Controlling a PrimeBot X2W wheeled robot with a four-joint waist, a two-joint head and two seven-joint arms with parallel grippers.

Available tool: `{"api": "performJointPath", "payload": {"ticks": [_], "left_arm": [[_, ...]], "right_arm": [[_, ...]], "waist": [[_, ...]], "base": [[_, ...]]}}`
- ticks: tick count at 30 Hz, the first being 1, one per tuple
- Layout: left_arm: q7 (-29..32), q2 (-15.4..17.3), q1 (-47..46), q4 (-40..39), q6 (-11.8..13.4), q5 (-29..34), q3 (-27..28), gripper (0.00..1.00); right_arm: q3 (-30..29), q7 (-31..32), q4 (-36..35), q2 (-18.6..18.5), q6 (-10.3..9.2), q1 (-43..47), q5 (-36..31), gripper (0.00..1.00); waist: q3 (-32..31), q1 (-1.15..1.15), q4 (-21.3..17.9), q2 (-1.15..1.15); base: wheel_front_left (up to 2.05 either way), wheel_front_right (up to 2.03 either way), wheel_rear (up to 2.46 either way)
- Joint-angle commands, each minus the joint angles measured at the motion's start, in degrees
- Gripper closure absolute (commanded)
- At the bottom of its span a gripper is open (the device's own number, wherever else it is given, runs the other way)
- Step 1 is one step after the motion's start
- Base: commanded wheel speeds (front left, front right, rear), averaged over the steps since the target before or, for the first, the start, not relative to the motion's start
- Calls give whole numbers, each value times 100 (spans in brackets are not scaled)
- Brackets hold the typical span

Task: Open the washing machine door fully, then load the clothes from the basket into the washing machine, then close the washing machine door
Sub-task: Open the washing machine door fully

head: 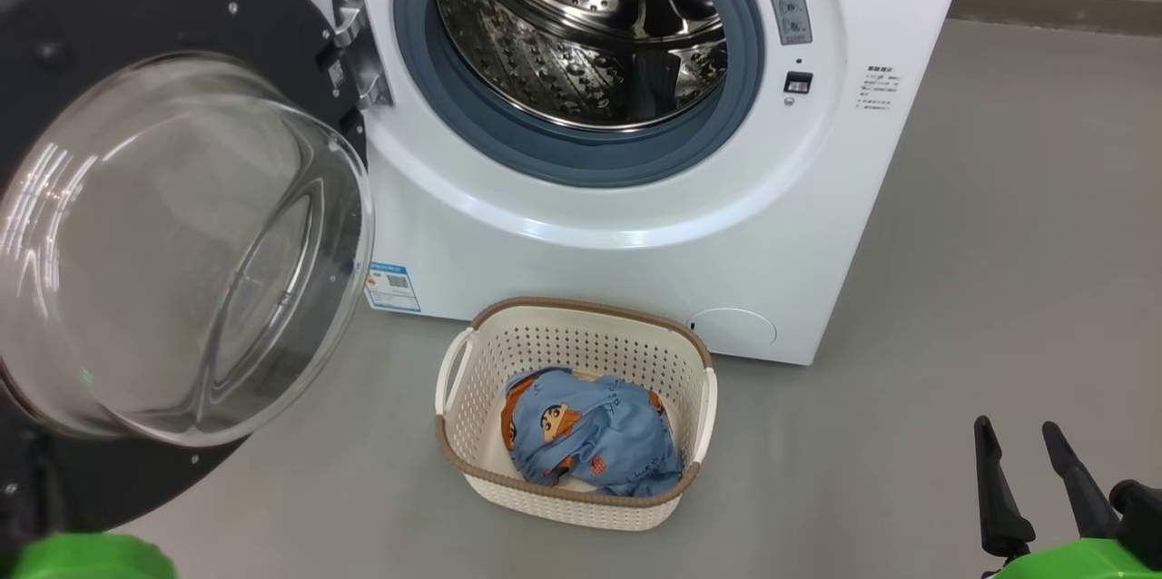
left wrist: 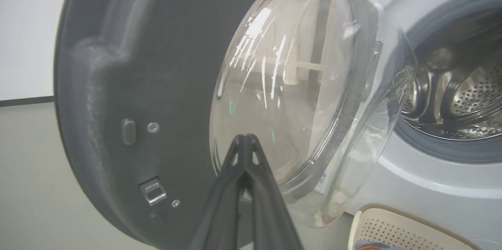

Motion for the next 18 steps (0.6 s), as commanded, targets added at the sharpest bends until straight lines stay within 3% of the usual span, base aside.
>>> {"api": "performJointPath", "payload": {"ticks": [1, 7, 10, 13, 14, 15, 16, 18], "left_arm": [[-40, 131, 8, -325, -71, 102, 84, 100], [-39, -155, 490, -1058, -224, 359, -482, 100], [-31, -300, 641, -1323, -229, 441, -710, 94], [22, -380, 696, -1477, -267, 487, -900, 63], [51, -406, 693, -1497, -288, 495, -962, 44], [66, -427, 686, -1503, -294, 499, -1002, 13], [86, -439, 672, -1492, -305, 505, -1039, 0], [87, -454, 627, -1448, -328, 512, -1087, 0]], "right_arm": [[126, -5, -146, -88, 32, -106, -5, 0], [142, 13, -170, -88, 32, -96, -107, 0], [197, 24, -179, -88, 32, -101, -120, 0], [241, 40, -198, -88, 32, -93, -148, 0], [258, 46, -204, -88, 32, -91, -157, 0], [291, 53, -206, -88, 32, -96, -171, 0], [330, 61, -209, -88, 32, -104, -183, 0], [422, 78, -209, -88, 32, -131, -207, 0]], "waist": [[-24, 0, -1, 0], [-53, 0, -75, 0], [-48, 0, -168, 0], [-38, 0, -276, 0], [-34, 0, -313, 0], [-34, 0, -362, 0], [-30, 0, -409, 0], [-28, 0, -519, 0]], "base": [[0, 0, 0], [0, 0, 0], [0, 0, 0], [0, 0, 0], [0, 0, 0], [0, 0, 0], [0, 0, 0], [0, 0, 0]]}}
